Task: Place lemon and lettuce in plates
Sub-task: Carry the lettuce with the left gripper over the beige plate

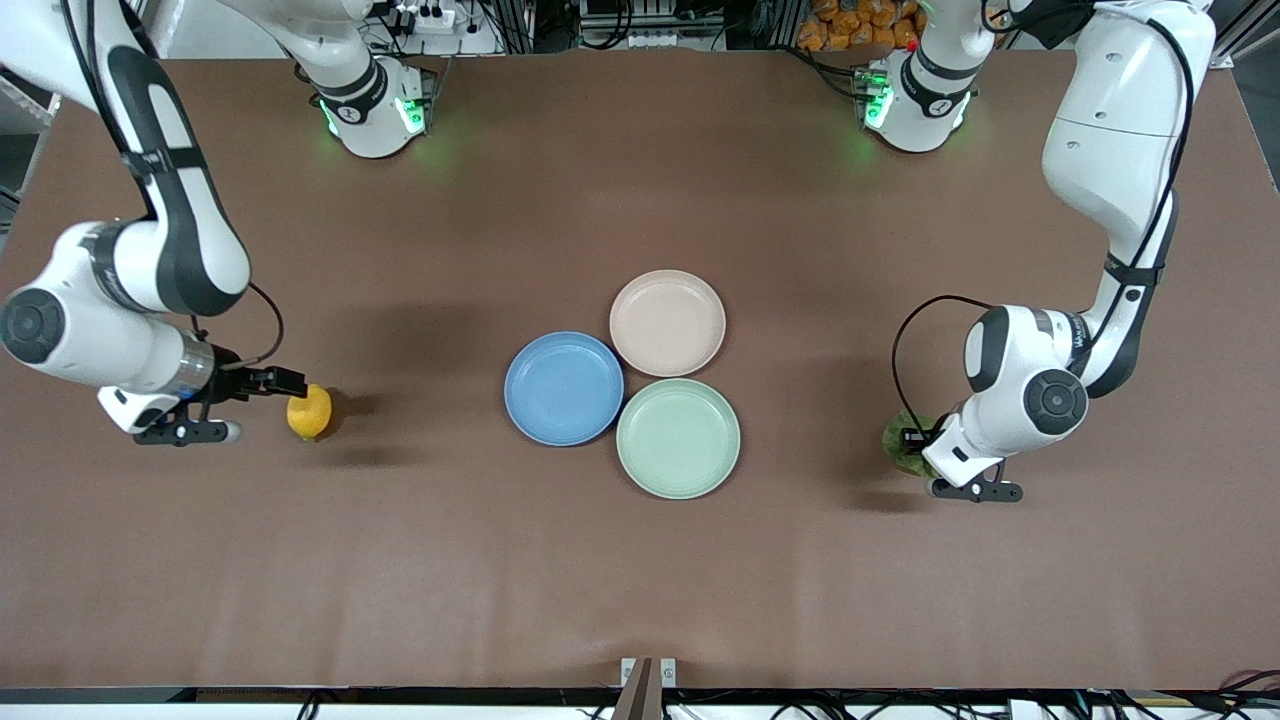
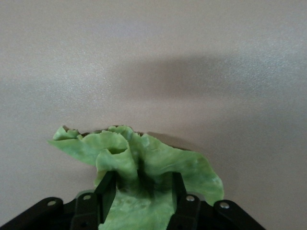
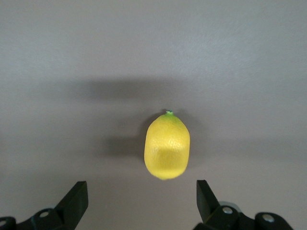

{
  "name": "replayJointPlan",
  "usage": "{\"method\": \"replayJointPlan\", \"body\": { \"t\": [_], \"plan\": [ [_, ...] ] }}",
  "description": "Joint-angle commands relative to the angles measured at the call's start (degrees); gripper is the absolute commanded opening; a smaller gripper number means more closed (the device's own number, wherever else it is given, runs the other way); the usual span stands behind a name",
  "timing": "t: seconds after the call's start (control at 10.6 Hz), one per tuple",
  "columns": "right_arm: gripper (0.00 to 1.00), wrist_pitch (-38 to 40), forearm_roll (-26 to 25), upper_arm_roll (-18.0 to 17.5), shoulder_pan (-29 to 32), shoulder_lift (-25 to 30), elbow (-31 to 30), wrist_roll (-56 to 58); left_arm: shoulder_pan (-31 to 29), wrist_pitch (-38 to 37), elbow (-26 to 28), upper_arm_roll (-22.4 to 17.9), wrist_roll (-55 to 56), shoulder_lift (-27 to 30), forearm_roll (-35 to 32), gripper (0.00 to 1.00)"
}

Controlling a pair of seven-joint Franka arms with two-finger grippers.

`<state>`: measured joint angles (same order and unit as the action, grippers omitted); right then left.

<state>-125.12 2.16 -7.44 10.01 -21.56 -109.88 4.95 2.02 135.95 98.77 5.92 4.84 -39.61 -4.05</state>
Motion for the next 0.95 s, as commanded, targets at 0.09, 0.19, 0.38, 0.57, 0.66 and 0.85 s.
{"method": "replayJointPlan", "body": {
  "t": [0.09,0.19,0.38,0.57,0.66,0.85],
  "plan": [
    [1.00,-4.8,0.5,0.0,0.7,-4.5,-0.2,0.4,0.3,0.5,-1.0,-0.1,2.4,-0.3,0.3,0.00],
    [1.00,-4.9,0.5,0.3,0.7,-6.3,-0.2,0.3,1.0,0.1,-0.9,-0.1,3.1,0.3,0.3,0.00],
    [1.00,-5.0,0.5,0.3,0.7,-7.9,-0.2,0.3,4.8,-6.3,-0.8,-0.1,9.4,4.9,0.3,0.00],
    [1.00,-5.0,0.7,0.3,0.6,-8.9,-0.2,0.3,9.1,-10.5,-0.9,0.1,17.4,8.2,0.3,0.00],
    [1.00,-5.1,0.8,0.3,0.5,-9.3,-0.2,0.3,11.5,-12.1,-0.8,0.5,21.7,9.4,0.3,0.00],
    [0.71,-5.0,0.8,0.3,0.5,-9.5,-0.2,0.3,16.8,-14.2,-0.8,3.5,34.5,9.6,0.4,0.00]
  ]
}}
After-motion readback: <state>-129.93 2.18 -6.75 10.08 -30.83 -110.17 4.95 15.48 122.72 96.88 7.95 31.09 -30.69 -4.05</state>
